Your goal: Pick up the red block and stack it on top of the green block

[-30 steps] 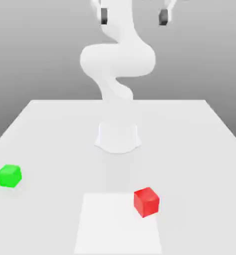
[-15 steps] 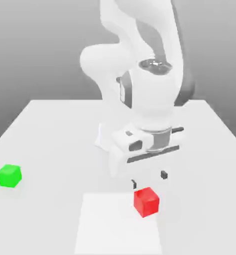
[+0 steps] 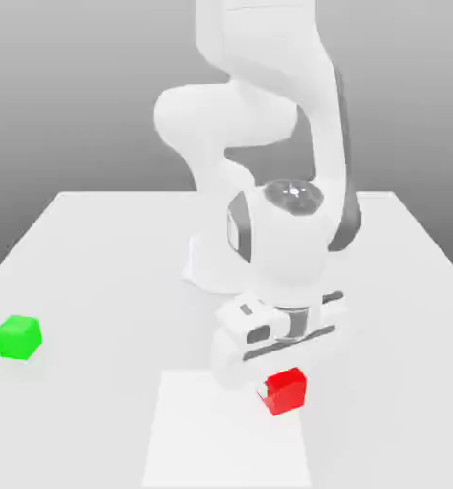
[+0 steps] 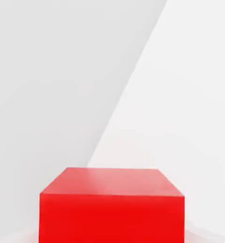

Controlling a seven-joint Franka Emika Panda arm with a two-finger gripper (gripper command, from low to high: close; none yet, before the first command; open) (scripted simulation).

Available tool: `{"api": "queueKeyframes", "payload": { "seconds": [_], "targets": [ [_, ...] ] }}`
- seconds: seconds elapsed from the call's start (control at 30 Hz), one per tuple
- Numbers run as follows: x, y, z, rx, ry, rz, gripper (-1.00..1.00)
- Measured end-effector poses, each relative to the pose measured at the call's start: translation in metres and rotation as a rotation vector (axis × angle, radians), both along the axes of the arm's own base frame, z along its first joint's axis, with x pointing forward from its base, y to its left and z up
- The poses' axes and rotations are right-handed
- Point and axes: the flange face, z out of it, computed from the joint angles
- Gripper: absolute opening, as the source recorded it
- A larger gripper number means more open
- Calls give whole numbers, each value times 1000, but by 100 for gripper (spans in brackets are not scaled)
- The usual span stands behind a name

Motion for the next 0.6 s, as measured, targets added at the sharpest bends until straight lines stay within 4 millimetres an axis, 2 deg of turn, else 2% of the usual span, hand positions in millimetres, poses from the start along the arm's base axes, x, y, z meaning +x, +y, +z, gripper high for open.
{"api": "queueKeyframes", "payload": {
  "seconds": [0.13,0.17,0.2,0.3,0.43,0.6],
  "targets": [
    [0,-2,35,0,0,-4,-100],
    [1,-5,39,0,0,-12,-100],
    [5,-18,42,0,0,-46,-100],
    [14,-109,48,0,0,-281,-100],
    [8,-186,54,0,-1,-473,-100],
    [-25,-286,63,0,-1,-729,-100]
  ]
}}
